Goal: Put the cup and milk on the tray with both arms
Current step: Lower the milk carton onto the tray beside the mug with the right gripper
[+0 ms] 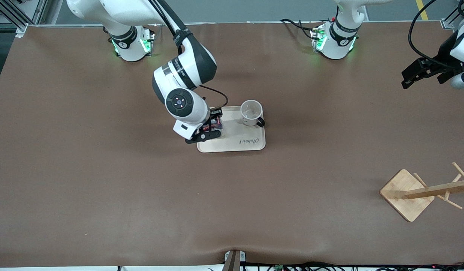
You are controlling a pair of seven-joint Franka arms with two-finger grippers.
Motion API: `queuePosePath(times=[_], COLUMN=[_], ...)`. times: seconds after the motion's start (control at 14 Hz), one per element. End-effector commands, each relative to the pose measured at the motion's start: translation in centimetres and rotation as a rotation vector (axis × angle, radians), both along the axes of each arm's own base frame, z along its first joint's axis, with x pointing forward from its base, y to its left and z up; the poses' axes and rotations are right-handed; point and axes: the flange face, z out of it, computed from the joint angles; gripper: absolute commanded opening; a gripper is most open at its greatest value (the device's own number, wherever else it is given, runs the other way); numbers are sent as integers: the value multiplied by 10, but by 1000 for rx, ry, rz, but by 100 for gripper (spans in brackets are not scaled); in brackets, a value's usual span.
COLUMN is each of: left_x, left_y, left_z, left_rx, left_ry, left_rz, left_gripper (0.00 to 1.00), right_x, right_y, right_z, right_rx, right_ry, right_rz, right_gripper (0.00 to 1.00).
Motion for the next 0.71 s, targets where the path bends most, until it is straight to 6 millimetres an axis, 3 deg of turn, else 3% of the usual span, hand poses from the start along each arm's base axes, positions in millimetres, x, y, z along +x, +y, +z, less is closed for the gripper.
queuePosePath(times=[0.0, 0.07, 0.14, 0.21, 0.64], left_x=[-4, -4, -3, -2, -3], left_y=[-4, -6, -7, -8, -5], left_z=[0, 1, 1, 0, 0], left_rx=[-24, -27, -31, -39, -51], left_ry=[-11, -12, -15, -14, -9], left_rz=[-15, -18, -20, -20, -13], left_gripper=[100, 100, 100, 100, 100], right_x=[3, 3, 3, 3, 3], right_y=[5, 5, 5, 5, 5], right_z=[-11, -12, -13, -14, -11], right_rx=[-10, -13, -14, -16, -14], right_ry=[-2, 1, 0, 1, 3], right_rz=[-12, -16, -15, -17, -19], right_gripper=[16, 22, 80, 100, 100])
